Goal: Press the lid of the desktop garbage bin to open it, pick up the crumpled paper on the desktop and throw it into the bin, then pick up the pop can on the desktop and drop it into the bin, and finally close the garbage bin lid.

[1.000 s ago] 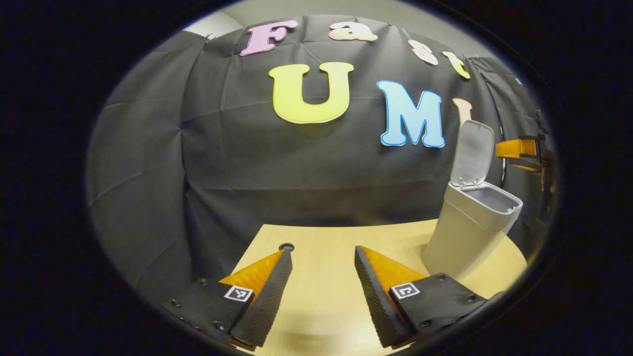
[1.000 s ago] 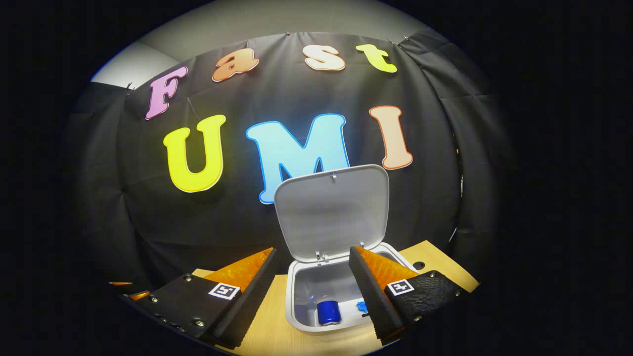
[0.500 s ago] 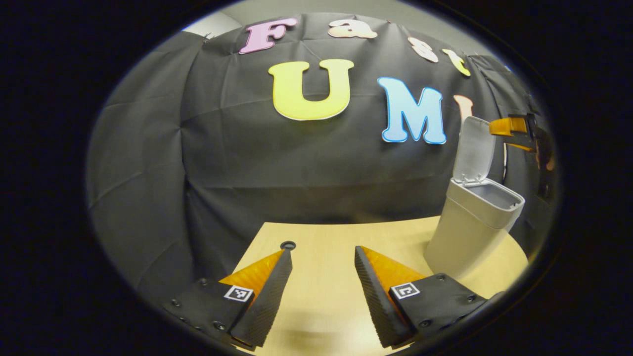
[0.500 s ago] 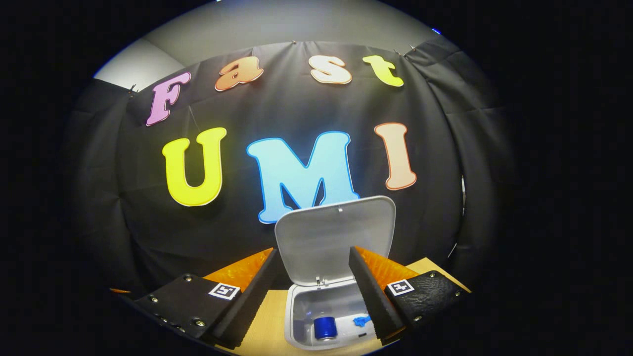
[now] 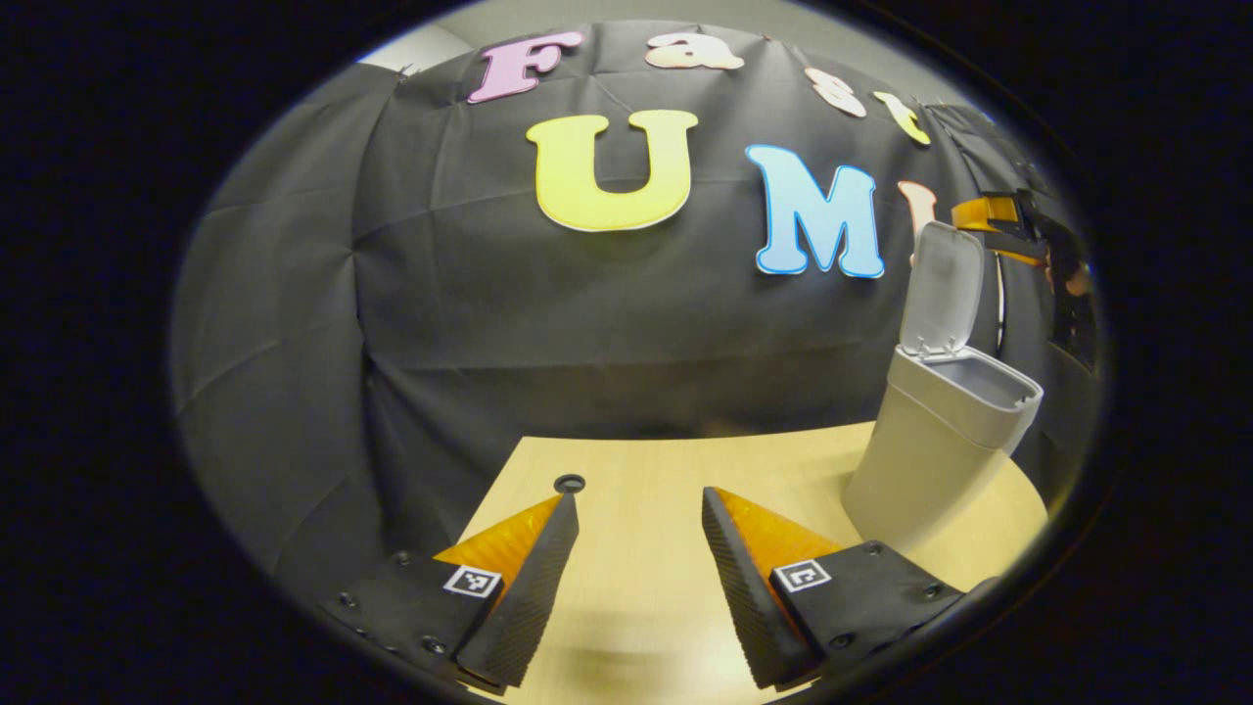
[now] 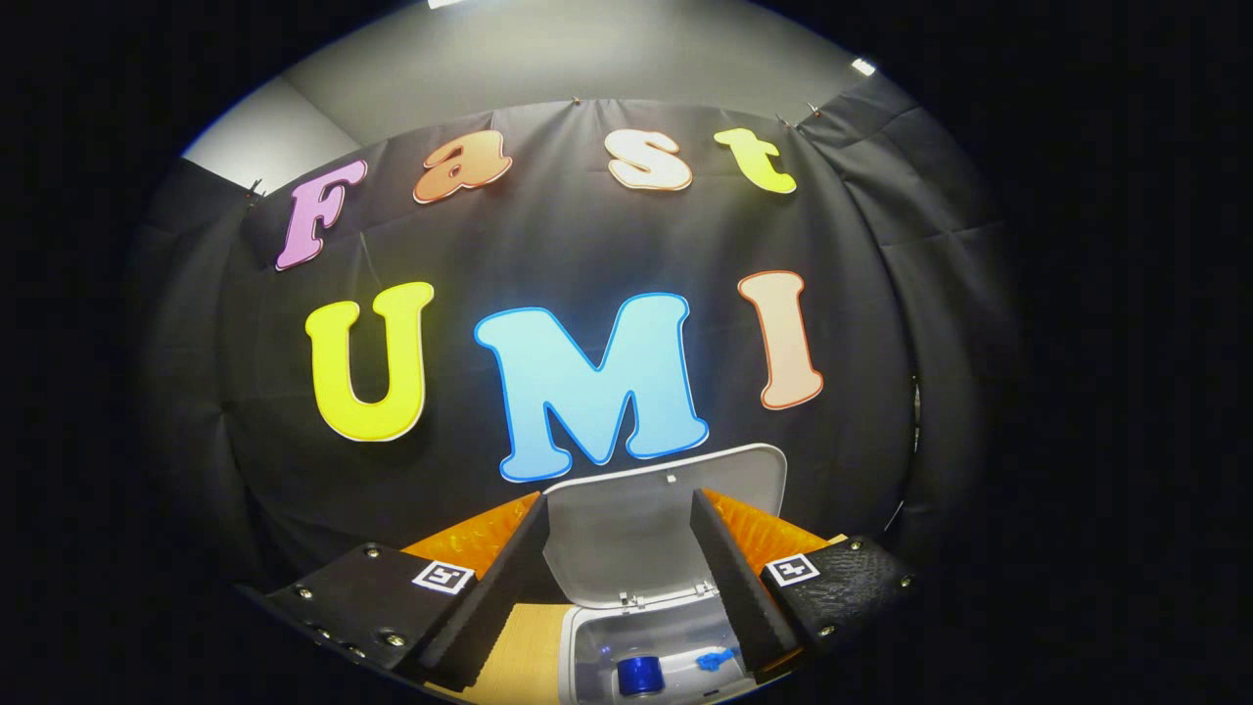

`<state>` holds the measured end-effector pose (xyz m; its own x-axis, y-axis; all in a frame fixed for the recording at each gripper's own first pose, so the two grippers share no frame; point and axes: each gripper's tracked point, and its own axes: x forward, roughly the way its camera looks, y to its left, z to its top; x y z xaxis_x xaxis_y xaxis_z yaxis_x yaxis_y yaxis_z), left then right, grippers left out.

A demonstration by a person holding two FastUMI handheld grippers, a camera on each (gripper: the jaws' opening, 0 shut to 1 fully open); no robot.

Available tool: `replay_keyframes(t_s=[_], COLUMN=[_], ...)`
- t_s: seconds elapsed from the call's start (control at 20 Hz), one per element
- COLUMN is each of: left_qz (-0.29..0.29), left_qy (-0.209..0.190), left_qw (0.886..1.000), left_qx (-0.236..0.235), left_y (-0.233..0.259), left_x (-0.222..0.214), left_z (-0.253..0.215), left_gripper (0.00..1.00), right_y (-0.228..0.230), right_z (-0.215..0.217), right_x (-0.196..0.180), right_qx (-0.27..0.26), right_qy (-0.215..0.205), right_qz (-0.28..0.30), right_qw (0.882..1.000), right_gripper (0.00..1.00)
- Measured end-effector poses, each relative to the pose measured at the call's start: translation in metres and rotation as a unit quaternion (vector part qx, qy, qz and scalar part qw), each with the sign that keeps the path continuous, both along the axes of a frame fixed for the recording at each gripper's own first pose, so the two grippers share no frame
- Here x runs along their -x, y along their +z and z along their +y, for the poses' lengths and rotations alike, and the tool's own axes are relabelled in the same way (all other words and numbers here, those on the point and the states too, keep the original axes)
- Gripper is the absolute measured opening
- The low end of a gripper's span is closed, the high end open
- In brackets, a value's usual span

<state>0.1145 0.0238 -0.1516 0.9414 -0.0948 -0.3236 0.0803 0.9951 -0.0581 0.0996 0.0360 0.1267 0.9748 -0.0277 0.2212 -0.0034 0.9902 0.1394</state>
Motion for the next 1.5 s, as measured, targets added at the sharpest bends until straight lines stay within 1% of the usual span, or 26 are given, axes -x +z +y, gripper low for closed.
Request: replay_keyframes(t_s=[0.3, 0.5, 0.55, 0.6, 0.75, 0.8, 1.0, 1.2, 1.35, 1.5], left_qz=[0.003, 0.008, 0.008, 0.008, 0.011, 0.013, 0.016, 0.019, 0.022, 0.021], left_qy=[-0.001, -0.002, -0.002, -0.002, -0.004, -0.003, -0.004, -0.002, 0.0, -0.004], left_qw=[1.0, 1.0, 1.0, 1.0, 1.0, 1.0, 1.0, 1.0, 1.0, 1.0], left_qx=[-0.001, -0.002, -0.003, -0.003, 0.001, 0.002, -0.002, 0.001, 0.008, 0.014], left_y=[-0.005, -0.009, -0.01, -0.01, -0.014, -0.016, -0.019, -0.022, -0.024, -0.028], left_x=[-0.004, -0.01, -0.01, -0.011, -0.014, -0.015, -0.019, -0.023, -0.023, -0.018], left_z=[0.0, 0.0, 0.0, 0.0, -0.002, -0.003, -0.002, -0.002, -0.005, -0.016], left_gripper=[0.86, 0.86, 0.9, 0.86, 0.86, 0.86, 0.86, 0.86, 0.87, 0.86], right_y=[0.021, 0.035, 0.036, 0.035, 0.031, 0.035, 0.037, 0.036, 0.028, 0.024], right_z=[-0.005, -0.009, -0.009, -0.009, -0.009, -0.01, -0.011, -0.013, -0.011, -0.015], right_x=[-0.015, -0.026, -0.029, -0.033, -0.046, -0.048, -0.062, -0.066, -0.064, -0.057], right_qx=[-0.008, -0.003, -0.004, -0.004, -0.002, -0.002, -0.007, 0.015, 0.065, 0.062], right_qy=[-0.004, -0.009, -0.01, -0.01, -0.01, -0.012, -0.008, -0.021, -0.034, -0.037], right_qz=[-0.023, -0.037, -0.036, -0.035, -0.027, -0.034, -0.029, -0.032, -0.027, -0.018], right_qw=[1.0, 0.999, 0.999, 0.999, 1.0, 0.999, 1.0, 0.999, 0.997, 0.997], right_gripper=[0.93, 0.93, 0.92, 0.93, 0.93, 0.93, 0.93, 0.93, 0.93, 0.93])
